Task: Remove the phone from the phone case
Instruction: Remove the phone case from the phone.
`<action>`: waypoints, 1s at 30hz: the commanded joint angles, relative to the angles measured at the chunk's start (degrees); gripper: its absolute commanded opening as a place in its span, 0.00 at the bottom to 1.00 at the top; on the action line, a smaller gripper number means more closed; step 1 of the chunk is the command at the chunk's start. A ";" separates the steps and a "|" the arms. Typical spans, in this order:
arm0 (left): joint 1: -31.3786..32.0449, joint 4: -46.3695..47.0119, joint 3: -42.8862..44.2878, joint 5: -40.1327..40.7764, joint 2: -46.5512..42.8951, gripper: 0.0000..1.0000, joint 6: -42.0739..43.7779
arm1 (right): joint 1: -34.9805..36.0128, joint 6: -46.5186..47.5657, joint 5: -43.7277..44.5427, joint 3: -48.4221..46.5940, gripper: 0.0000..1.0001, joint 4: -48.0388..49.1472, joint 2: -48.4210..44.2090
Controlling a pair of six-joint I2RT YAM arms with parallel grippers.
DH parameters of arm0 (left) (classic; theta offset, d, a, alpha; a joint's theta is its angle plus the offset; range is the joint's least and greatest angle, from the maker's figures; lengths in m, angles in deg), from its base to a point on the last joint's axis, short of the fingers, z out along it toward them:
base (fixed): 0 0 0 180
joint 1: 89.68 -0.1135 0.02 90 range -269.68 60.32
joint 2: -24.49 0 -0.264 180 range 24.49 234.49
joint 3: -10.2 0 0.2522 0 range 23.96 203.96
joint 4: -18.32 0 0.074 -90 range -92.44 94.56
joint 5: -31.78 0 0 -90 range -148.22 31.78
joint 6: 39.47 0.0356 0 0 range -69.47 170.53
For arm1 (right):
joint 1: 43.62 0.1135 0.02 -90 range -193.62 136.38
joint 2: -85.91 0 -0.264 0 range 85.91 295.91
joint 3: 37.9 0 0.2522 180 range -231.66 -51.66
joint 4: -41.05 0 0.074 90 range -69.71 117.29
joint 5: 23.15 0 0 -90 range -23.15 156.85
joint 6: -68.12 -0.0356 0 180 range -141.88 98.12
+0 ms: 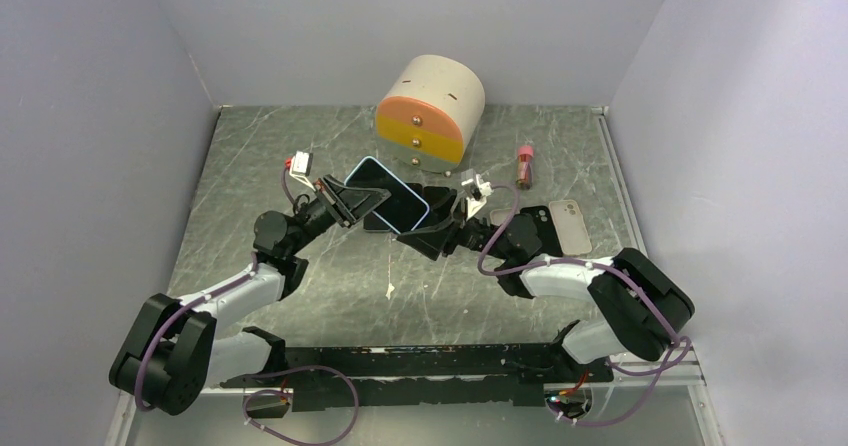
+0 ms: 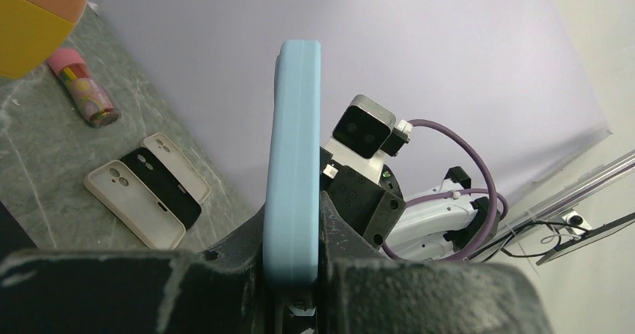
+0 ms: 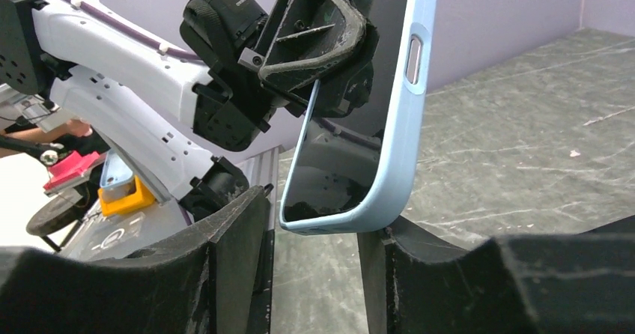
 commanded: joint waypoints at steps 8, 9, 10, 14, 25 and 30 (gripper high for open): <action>0.22 2.98 0.55 -1.37 -1.17 0.03 -3.37 | 0.21 5.76 1.76 0.42 0.32 7.19 -1.41; 0.22 2.63 0.71 -1.71 -1.15 0.03 -3.59 | 0.26 6.53 1.50 0.49 0.29 7.41 -1.34; 0.22 2.39 0.91 -2.27 -1.01 0.02 -4.01 | 0.24 7.25 1.08 0.51 0.27 7.68 -1.24; 0.06 1.13 2.21 -5.84 -0.26 0.02 -5.61 | 0.21 11.94 -0.66 0.66 0.19 5.78 -1.90; -1.18 -5.64 4.51 -15.95 -1.17 0.02 -4.77 | 0.19 27.18 -2.62 -2.54 0.00 -12.18 -7.45; -1.62 -10.60 5.50 -18.31 -4.18 0.03 -1.44 | 0.14 28.84 -0.56 -2.91 0.00 -13.68 -8.45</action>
